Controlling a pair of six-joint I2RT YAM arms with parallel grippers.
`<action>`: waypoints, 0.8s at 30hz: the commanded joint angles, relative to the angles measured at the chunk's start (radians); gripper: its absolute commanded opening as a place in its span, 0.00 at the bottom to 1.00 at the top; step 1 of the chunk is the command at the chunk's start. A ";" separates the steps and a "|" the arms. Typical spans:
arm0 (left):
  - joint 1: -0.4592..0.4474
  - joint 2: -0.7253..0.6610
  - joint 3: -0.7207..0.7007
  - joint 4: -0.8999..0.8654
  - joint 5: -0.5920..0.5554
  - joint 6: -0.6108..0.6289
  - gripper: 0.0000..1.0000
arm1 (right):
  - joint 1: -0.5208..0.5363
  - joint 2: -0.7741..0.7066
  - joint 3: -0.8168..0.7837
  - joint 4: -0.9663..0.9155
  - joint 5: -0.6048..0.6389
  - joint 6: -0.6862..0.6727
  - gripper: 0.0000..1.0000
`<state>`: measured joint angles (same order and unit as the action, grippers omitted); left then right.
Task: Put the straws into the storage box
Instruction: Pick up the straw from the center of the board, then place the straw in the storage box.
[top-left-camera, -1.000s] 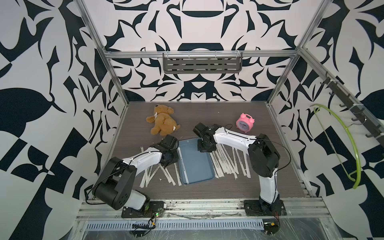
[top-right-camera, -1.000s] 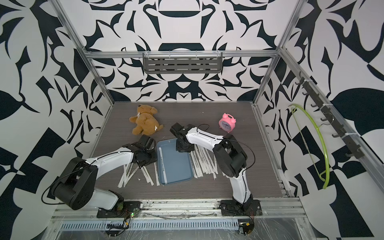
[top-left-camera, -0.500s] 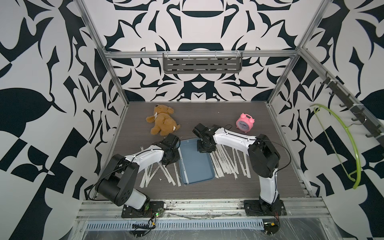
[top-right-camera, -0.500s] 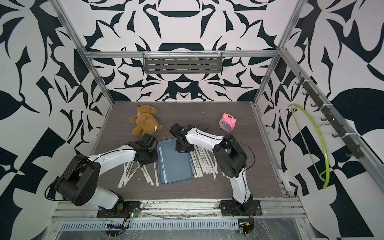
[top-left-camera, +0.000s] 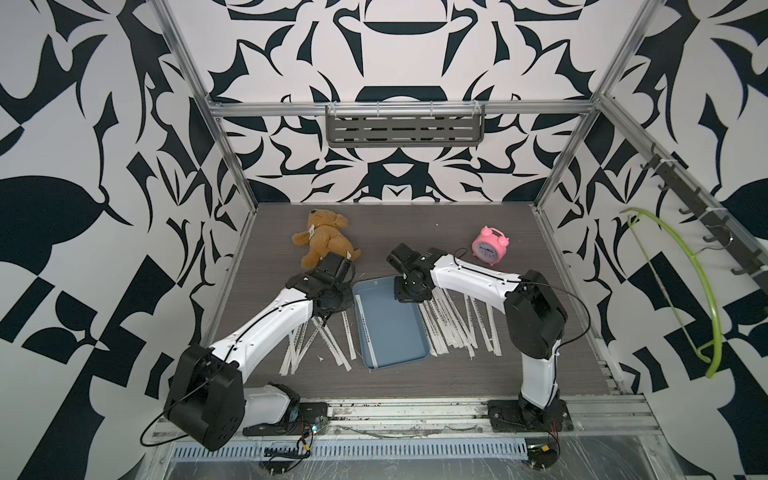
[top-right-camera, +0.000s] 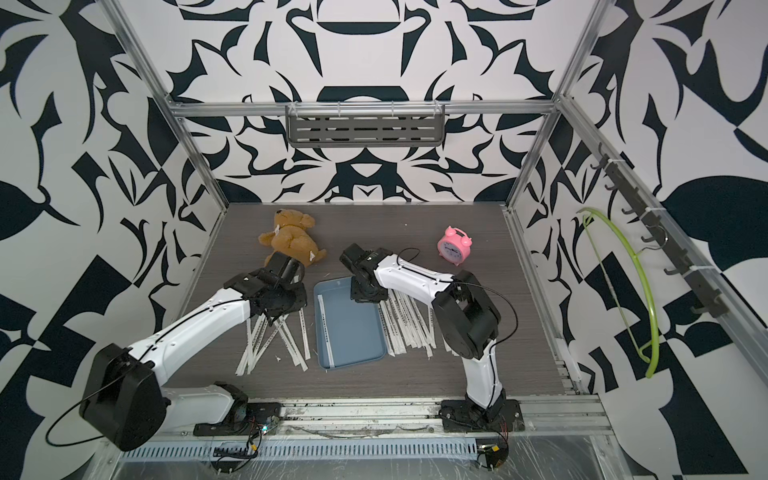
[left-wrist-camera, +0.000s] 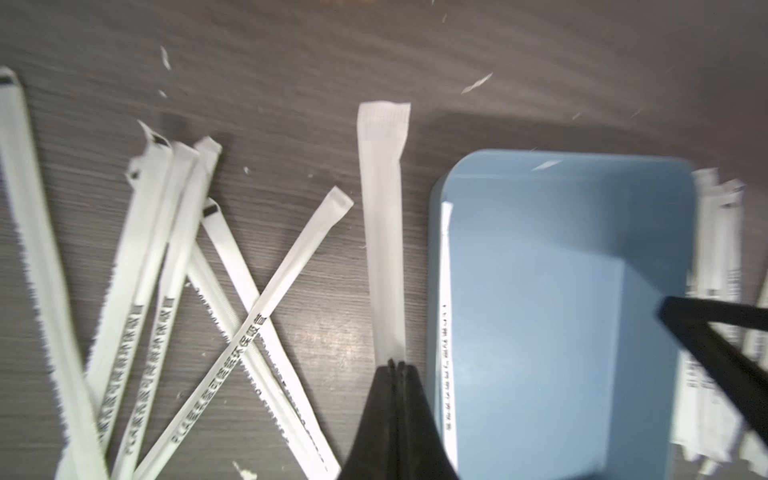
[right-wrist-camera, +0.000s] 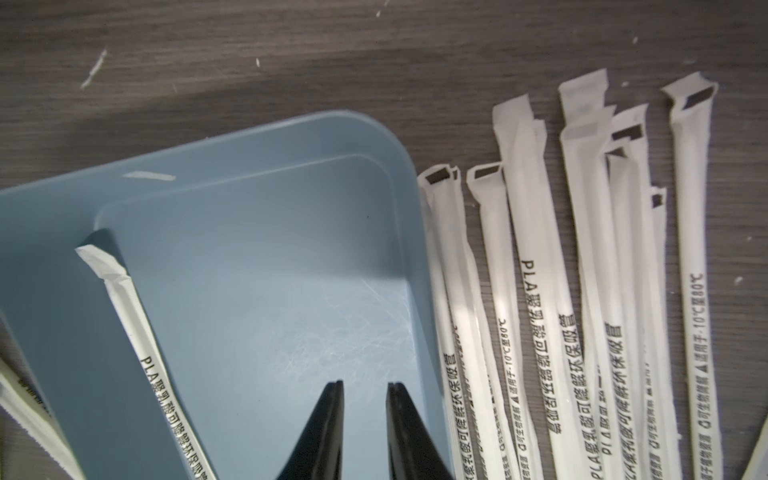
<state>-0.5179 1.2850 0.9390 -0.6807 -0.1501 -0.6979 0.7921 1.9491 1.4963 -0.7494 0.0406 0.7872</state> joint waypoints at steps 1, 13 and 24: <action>-0.022 -0.030 0.053 -0.058 0.030 -0.065 0.00 | 0.008 -0.030 0.000 0.007 0.000 0.013 0.24; -0.219 0.359 0.163 0.155 0.049 -0.163 0.00 | 0.005 0.008 -0.017 0.021 0.004 -0.004 0.24; -0.231 0.381 0.048 0.152 0.016 -0.143 0.00 | -0.005 0.031 -0.030 0.030 0.009 -0.010 0.24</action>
<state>-0.7444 1.6794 1.0168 -0.5270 -0.1169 -0.8436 0.7864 1.9953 1.4746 -0.7204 0.0338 0.7830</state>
